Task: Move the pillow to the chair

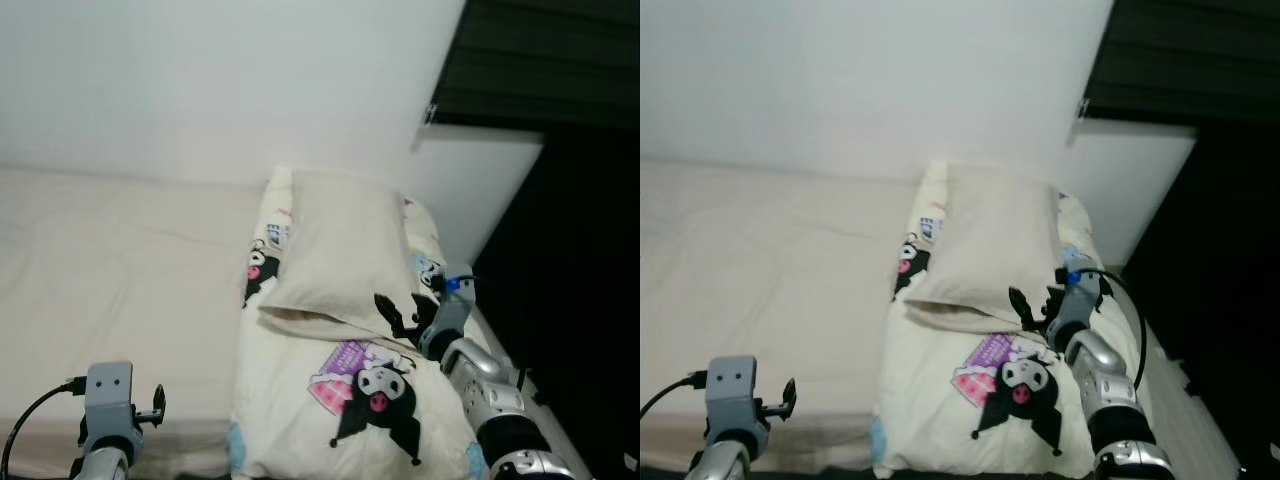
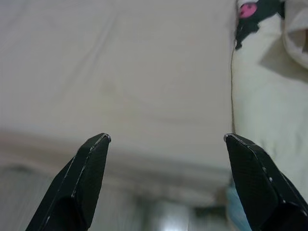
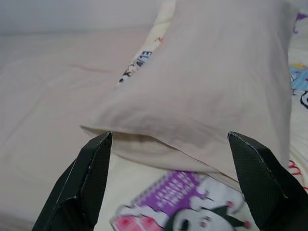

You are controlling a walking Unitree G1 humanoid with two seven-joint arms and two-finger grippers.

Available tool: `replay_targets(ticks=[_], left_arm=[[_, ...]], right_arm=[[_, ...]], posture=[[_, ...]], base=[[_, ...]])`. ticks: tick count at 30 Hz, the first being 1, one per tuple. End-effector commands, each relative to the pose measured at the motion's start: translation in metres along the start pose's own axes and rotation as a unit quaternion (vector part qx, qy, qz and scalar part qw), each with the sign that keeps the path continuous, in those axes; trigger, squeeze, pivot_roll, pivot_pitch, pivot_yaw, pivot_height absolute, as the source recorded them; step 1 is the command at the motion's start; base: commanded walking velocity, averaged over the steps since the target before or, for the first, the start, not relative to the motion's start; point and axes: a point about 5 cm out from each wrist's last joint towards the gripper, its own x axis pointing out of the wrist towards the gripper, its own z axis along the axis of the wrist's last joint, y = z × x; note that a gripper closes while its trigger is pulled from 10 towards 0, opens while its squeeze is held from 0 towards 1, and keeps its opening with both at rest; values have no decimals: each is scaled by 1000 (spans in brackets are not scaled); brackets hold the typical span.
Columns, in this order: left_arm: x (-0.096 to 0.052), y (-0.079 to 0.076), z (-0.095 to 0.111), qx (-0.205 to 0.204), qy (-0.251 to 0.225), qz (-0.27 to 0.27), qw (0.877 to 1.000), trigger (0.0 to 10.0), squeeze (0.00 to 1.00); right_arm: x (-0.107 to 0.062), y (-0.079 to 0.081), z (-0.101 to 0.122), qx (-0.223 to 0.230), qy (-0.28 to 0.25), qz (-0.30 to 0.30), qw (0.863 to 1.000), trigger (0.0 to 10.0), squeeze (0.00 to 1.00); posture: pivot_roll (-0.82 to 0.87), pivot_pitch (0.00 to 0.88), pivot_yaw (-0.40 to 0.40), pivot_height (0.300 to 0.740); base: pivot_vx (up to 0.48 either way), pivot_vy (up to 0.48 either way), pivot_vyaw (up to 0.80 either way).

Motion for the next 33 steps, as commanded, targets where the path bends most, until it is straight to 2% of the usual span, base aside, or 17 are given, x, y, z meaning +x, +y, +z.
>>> replay_targets(ticks=[1, 11, 33], left_arm=[[-1, 0, -1, 0, 1, -2, 1000, 10000, 0], [-2, -3, -1, 1, -1, 1, 1000, 10000, 0], [-1, -6, 4, -11, -5, 5, 1000, 10000, 0]], right_arm=[[-3, -6, -1, -11, 9, -5, 1000, 10000, 0], [-3, -6, -1, -12, 11, -1, 1000, 10000, 0], [-5, -8, -3, -23, 17, -2, 1000, 10000, 0]], posture=[[-34, 0, -109, 740], [-30, 0, -116, 740], [-36, 0, -112, 740]], base=[[0, -480, 781], [0, -442, 776], [0, 0, 776]])
